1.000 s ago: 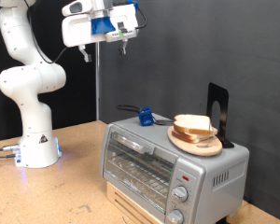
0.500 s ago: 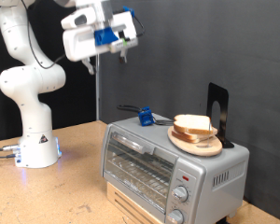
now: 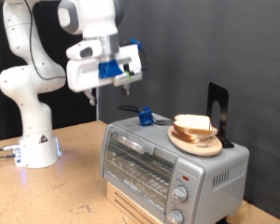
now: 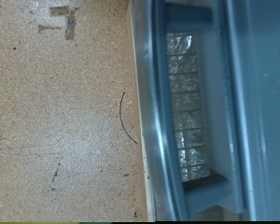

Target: Make a piece of toast with the oven

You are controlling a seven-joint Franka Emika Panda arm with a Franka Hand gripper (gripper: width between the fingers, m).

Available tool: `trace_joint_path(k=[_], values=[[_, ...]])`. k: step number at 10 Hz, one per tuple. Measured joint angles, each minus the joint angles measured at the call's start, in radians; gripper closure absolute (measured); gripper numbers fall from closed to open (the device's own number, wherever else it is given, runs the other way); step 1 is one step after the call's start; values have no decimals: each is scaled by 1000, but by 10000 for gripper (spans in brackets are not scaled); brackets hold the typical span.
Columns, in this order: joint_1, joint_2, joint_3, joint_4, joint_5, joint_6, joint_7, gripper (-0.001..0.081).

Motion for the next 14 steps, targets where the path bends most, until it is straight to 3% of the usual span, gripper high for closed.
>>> trace_joint_path(k=[3, 5, 6, 9, 14], values=[[-6, 22, 1, -7, -1, 36, 10, -3], [5, 10, -19, -18, 74, 58, -171, -3], [5, 3, -28, -35, 86, 67, -214, -3], [0, 28, -30, -88, 87, 118, -219, -3], [0, 136, -13, -144, 71, 276, -196, -3]])
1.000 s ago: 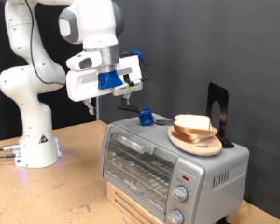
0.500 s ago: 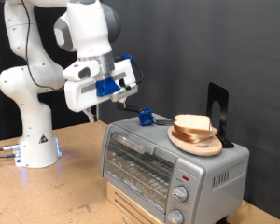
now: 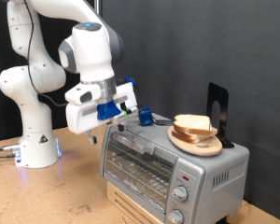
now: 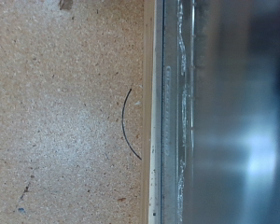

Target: Make a piece of toast with the oven

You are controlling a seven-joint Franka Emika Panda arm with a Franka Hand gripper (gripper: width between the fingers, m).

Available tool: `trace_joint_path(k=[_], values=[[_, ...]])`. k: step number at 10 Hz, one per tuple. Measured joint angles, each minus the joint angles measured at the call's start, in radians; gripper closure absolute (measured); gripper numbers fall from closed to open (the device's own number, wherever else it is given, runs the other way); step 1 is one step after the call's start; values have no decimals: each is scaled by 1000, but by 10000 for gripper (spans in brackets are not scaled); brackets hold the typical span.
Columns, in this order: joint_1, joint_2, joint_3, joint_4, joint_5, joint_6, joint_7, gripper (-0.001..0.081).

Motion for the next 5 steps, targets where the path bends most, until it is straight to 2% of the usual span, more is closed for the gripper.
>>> trace_joint_path(k=[5], values=[[-3, 20, -1, -17, -2, 57, -5, -3]])
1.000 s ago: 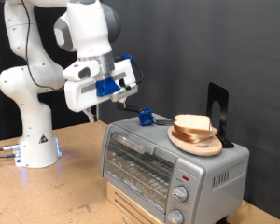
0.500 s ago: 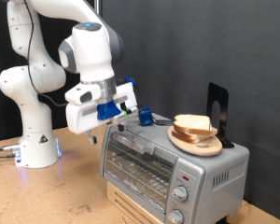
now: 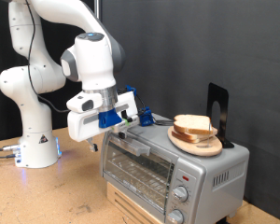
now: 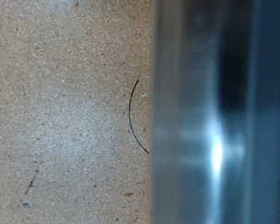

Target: Make a piece of toast with the oven

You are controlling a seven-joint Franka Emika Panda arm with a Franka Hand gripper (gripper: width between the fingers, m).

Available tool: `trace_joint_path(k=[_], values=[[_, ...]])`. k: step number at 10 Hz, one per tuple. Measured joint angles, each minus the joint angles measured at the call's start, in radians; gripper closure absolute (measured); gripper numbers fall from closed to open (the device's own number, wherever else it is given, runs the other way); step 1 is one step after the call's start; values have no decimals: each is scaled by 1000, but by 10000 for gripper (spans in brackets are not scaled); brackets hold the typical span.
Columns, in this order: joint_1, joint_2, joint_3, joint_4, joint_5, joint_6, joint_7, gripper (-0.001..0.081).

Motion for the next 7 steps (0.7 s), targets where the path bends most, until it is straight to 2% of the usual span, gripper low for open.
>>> trace_joint_path(k=[5, 7], values=[[-12, -11, -35, -3, 0, -16, -48, -3], [-28, -32, -41, -14, -17, -64, -51, -3]])
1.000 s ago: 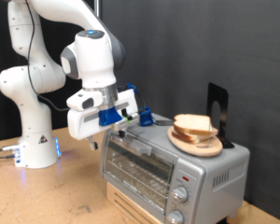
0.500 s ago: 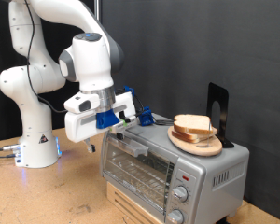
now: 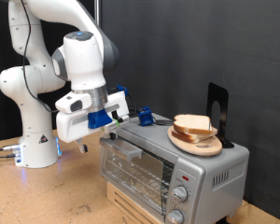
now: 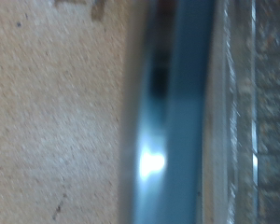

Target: Make a piece of toast with the oven

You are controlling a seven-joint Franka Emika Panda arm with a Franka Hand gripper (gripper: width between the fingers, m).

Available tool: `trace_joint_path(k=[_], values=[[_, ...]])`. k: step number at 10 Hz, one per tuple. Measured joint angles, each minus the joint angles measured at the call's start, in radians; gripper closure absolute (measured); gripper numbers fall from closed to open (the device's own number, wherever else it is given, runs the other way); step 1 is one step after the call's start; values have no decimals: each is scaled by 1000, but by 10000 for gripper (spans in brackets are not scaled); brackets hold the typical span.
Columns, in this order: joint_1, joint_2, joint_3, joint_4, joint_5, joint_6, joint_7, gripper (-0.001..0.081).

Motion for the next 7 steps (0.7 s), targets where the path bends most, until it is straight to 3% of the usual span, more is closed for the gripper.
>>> trace_joint_path(k=[4, 7], values=[[-80, 31, 0, 2, -151, 2, 208, -3], [-121, 156, -12, 47, -170, 83, 261, -3]])
